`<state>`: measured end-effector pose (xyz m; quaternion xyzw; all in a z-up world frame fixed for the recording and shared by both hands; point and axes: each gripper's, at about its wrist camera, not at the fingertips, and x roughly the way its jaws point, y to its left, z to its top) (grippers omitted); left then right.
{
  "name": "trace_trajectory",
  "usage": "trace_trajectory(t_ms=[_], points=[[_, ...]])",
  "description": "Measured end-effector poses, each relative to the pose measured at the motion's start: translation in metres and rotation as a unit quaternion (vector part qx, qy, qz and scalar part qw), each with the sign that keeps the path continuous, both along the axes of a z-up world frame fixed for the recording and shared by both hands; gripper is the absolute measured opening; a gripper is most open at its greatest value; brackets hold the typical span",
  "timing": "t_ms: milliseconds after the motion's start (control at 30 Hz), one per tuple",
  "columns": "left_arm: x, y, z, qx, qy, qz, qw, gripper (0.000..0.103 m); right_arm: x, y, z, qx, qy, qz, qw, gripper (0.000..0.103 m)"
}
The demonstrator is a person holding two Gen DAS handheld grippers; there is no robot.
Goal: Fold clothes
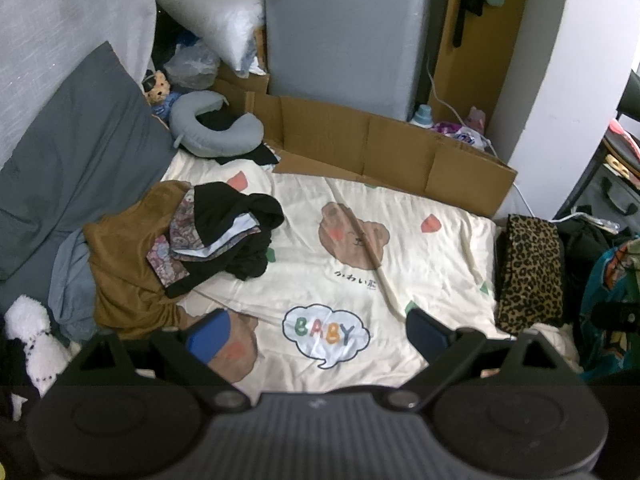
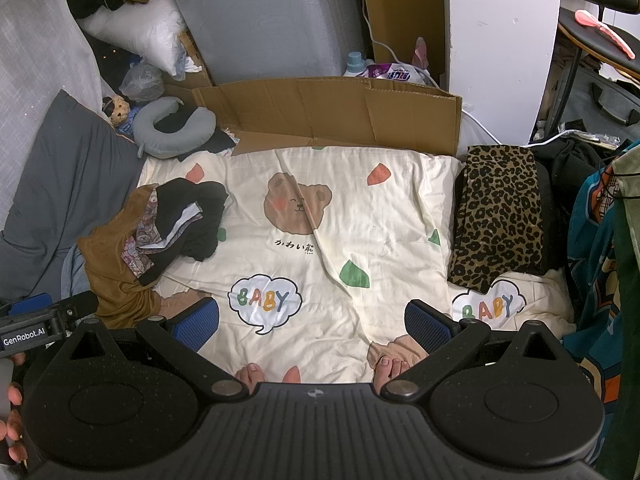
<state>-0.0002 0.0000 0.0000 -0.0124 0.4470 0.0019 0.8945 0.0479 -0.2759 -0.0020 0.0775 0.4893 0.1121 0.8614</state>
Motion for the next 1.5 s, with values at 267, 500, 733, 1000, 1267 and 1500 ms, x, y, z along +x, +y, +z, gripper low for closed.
trace_trajectory(t_ms=[267, 500, 733, 1000, 1267, 1500], points=[[0.000, 0.008, 0.003, -0.011, 0.000, -0.003, 0.9999, 0.096, -0.001, 0.001, 0.000, -0.006, 0.001, 0.000, 1.000, 0.102], [0.001, -0.008, 0.001, -0.001, 0.000, -0.002, 1.0000, 0.096, 0.000, -0.001, 0.000, -0.007, 0.002, 0.001, 1.000, 0.102], [0.001, -0.005, 0.001, -0.011, 0.002, 0.001, 0.9999, 0.096, 0.000, 0.003, -0.001, -0.009, 0.002, 0.001, 1.000, 0.102], [0.000, 0.008, -0.001, -0.023, 0.001, 0.001, 0.9997, 0.096, -0.003, 0.003, 0.001, -0.013, -0.005, -0.004, 1.000, 0.102], [-0.001, 0.008, -0.002, -0.025, 0.000, 0.004, 0.9997, 0.096, -0.003, 0.003, 0.000, -0.014, -0.006, -0.002, 1.000, 0.102], [-0.001, 0.004, 0.000, -0.021, 0.003, 0.001, 0.9998, 0.097, -0.004, 0.006, 0.000, -0.017, -0.005, -0.004, 1.000, 0.102]])
